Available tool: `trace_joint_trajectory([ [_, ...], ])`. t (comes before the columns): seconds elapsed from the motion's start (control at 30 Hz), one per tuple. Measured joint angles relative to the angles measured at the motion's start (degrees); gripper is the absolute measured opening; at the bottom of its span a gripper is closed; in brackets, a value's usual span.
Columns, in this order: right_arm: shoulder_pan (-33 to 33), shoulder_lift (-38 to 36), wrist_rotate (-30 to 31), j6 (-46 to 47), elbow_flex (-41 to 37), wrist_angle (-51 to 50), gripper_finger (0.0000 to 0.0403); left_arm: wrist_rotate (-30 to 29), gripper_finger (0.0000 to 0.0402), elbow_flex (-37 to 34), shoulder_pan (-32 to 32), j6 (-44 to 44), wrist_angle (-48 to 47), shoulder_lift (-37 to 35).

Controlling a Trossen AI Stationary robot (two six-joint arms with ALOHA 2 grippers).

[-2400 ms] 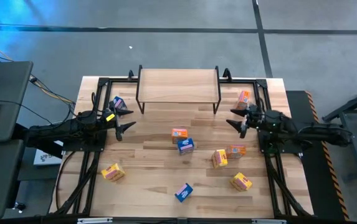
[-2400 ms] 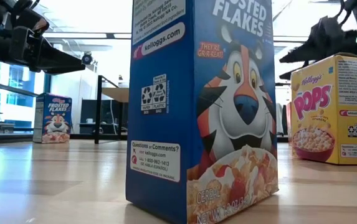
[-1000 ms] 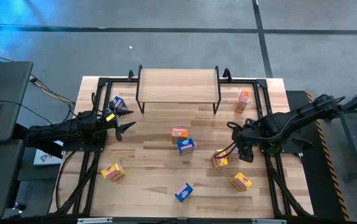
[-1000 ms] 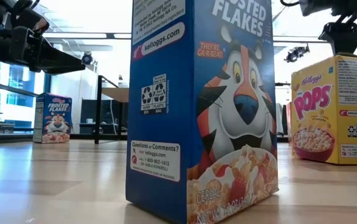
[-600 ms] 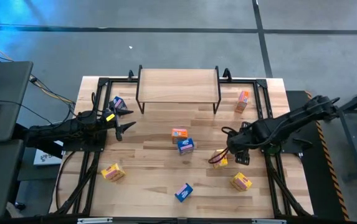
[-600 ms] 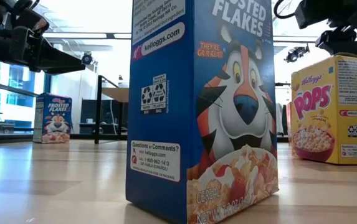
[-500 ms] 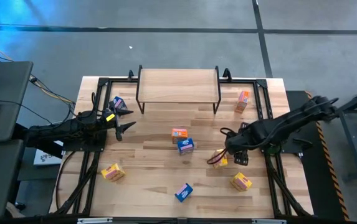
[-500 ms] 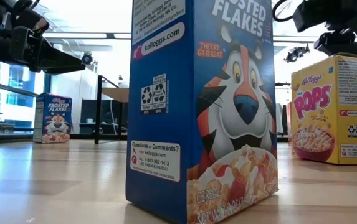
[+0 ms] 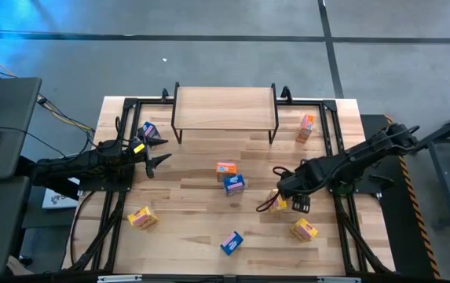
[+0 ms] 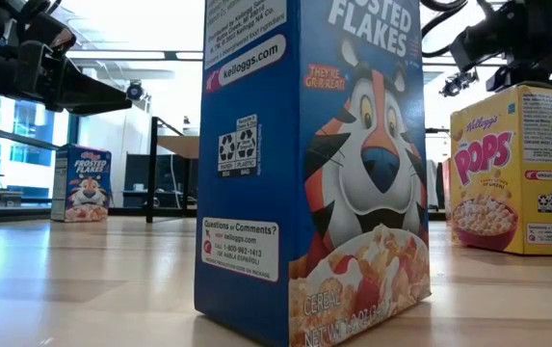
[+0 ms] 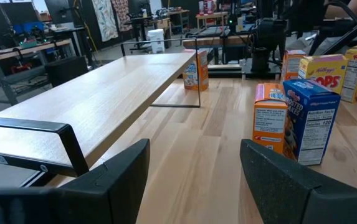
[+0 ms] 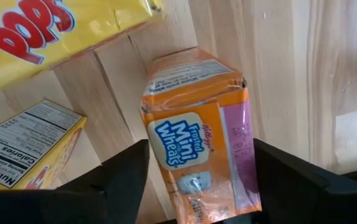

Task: Stack cereal on shelf
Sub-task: Put the bottom right orange cereal box on the shelf

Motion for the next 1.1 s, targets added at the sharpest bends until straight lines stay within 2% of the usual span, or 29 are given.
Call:
trace_joint_trajectory([
  [0.47, -0.01, 0.02, 0.01, 1.49, 0.0, 0.19, 0.0166, -0.01, 0.0241, 0.0, -0.02, -0.01, -0.02, 0.0],
  [0.7, -0.13, -0.85, -0.26, 1.99, 0.62, -0.18, 0.015, -0.01, 0.0241, 0.0, 0.0, 0.01, -0.02, 0.0],
  [0.8, -0.59, -1.4, 0.34, 2.98, 4.18, -2.12, 0.015, -0.01, 0.0241, 0.0, 0.0, -0.01, -0.02, 0.0],
  [1.1, -3.95, -1.49, 6.89, 5.12, 20.66, -18.09, 0.015, -0.01, 0.0241, 0.0, 0.0, -0.01, 0.0, 0.0],
])
